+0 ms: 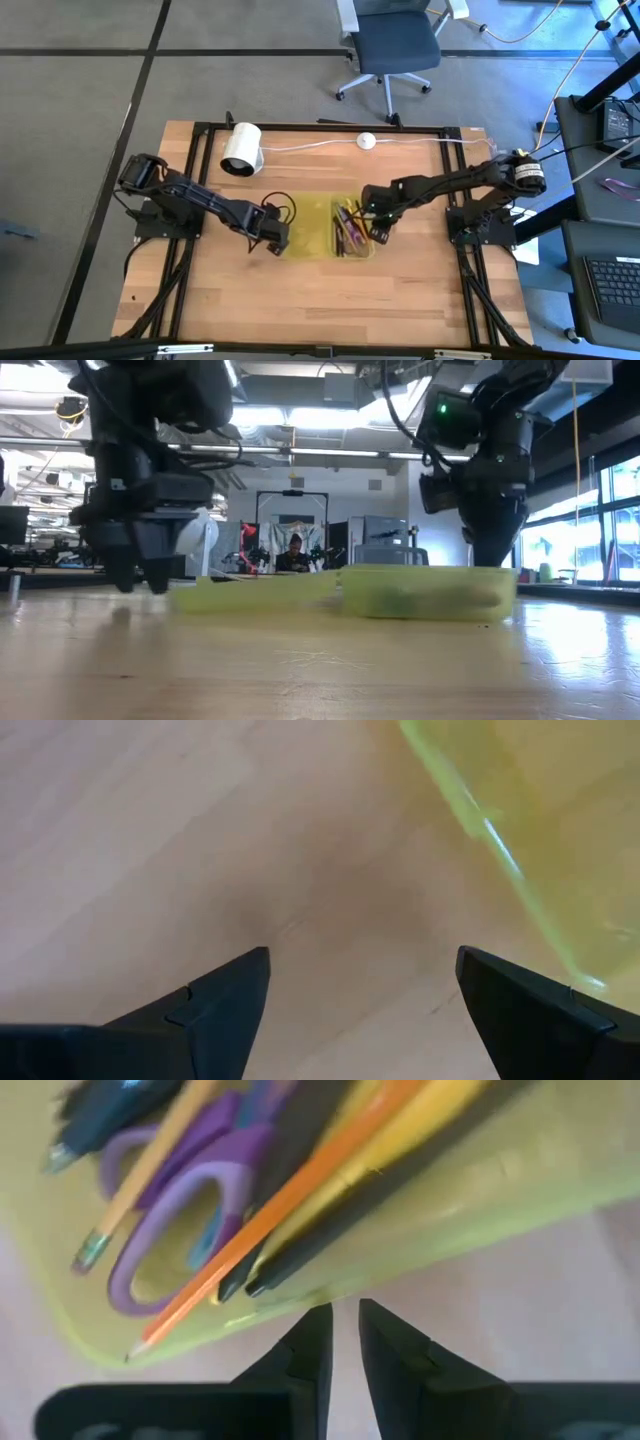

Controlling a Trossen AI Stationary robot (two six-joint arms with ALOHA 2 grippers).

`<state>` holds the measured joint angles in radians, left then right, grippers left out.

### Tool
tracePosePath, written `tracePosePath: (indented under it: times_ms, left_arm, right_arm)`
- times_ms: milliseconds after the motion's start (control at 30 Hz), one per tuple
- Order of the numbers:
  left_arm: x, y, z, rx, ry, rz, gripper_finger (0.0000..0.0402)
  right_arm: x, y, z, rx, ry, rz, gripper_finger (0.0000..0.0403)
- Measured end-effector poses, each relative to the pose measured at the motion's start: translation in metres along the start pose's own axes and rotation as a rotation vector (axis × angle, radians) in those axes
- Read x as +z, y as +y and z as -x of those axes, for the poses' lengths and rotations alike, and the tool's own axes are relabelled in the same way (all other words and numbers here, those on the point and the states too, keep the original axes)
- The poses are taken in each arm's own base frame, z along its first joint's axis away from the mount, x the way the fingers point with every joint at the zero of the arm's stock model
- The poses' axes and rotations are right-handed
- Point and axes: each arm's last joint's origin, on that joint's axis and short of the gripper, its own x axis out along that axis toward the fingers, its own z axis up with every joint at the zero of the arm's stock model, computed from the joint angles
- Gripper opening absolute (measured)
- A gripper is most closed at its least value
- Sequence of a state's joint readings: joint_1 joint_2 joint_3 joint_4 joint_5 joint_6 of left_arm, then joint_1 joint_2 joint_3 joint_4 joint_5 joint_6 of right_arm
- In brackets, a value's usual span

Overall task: Pick & place school supplies into a supply box
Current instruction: Close the yellow supply box

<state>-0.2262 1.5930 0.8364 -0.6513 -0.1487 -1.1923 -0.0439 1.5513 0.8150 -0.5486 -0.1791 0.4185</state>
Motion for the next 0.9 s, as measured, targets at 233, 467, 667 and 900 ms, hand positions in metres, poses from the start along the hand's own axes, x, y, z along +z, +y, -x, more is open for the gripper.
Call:
tracePosePath:
  times_ms: [233, 467, 667, 900]
  left_arm:
    - [-0.002, 0.005, 0.005, 0.025, 0.025, -0.008, 0.0311]
    - [-0.022, 0.012, 0.028, 0.039, 0.101, -0.009, 0.0311]
    - [-0.05, 0.004, 0.068, -0.183, -0.111, 0.133, 0.0311]
    - [-0.081, -0.033, 0.087, -0.536, -0.531, 0.149, 0.0311]
  right_arm:
    - [0.001, 0.027, -0.003, 0.084, -0.094, 0.086, 0.0058]
    - [-0.007, 0.017, 0.003, 0.033, -0.008, 0.092, 0.0058]
    - [0.001, 0.005, 0.04, 0.019, -0.149, 0.178, 0.0058]
    - [0.034, 0.003, 0.087, -0.098, -0.461, 0.472, 0.0058]
